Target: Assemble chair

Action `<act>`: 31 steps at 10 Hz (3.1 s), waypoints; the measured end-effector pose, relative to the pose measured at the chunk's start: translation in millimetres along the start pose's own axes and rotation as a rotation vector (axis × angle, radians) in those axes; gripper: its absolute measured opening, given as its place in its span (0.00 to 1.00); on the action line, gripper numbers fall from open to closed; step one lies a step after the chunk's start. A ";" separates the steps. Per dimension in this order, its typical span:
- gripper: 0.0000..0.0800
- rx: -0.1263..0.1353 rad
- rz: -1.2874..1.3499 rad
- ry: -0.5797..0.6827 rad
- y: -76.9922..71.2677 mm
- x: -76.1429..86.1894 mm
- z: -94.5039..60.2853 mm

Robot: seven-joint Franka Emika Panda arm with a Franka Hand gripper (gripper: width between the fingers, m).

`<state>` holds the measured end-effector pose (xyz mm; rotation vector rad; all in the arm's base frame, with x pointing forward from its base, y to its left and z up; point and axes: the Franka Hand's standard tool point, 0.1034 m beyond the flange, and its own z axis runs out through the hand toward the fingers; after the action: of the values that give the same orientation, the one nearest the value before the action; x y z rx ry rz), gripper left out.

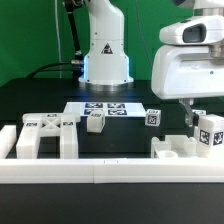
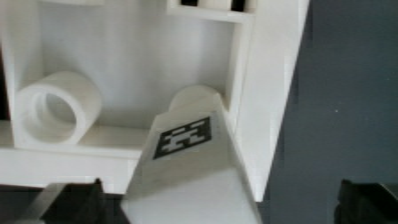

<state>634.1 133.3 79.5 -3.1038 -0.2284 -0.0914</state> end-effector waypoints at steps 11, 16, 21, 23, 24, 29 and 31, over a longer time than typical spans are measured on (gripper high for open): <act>0.36 -0.003 0.358 0.001 9.0 -0.1 0.4; 0.52 -0.011 0.465 -0.001 14.7 -0.9 0.6; 0.80 -0.005 0.431 0.008 25.3 -18.2 -31.5; 0.81 -0.008 0.433 0.005 27.3 -21.6 -31.3; 0.81 -0.008 0.433 0.004 27.2 -21.7 -31.1; 0.81 -0.010 0.353 -0.012 44.6 -47.7 -40.5; 0.81 -0.024 0.307 -0.022 88.6 -73.6 -37.5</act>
Offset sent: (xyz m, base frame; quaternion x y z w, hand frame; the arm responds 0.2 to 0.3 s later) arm 0.0000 0.0000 0.0000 0.0000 0.0000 0.0000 1.0000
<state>572.3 33.8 110.4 -3.1196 0.2509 -0.0521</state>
